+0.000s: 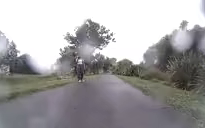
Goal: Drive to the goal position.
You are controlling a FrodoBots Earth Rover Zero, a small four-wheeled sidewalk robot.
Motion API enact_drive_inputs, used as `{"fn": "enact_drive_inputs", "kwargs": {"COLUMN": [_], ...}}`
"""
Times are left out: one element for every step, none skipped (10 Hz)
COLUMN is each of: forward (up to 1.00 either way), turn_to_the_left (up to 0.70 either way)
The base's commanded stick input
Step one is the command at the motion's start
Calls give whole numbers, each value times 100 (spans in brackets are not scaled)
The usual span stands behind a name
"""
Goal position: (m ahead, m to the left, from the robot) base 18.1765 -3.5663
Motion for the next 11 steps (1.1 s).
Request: {"fn": "enact_drive_inputs", "kwargs": {"forward": [70, 70, 70, 70, 70, 70, 70, 70, 70, 70, 70], "turn_to_the_left": [0, 0, 0, 0, 0, 0, 0, 0, 0, 0, 0]}}
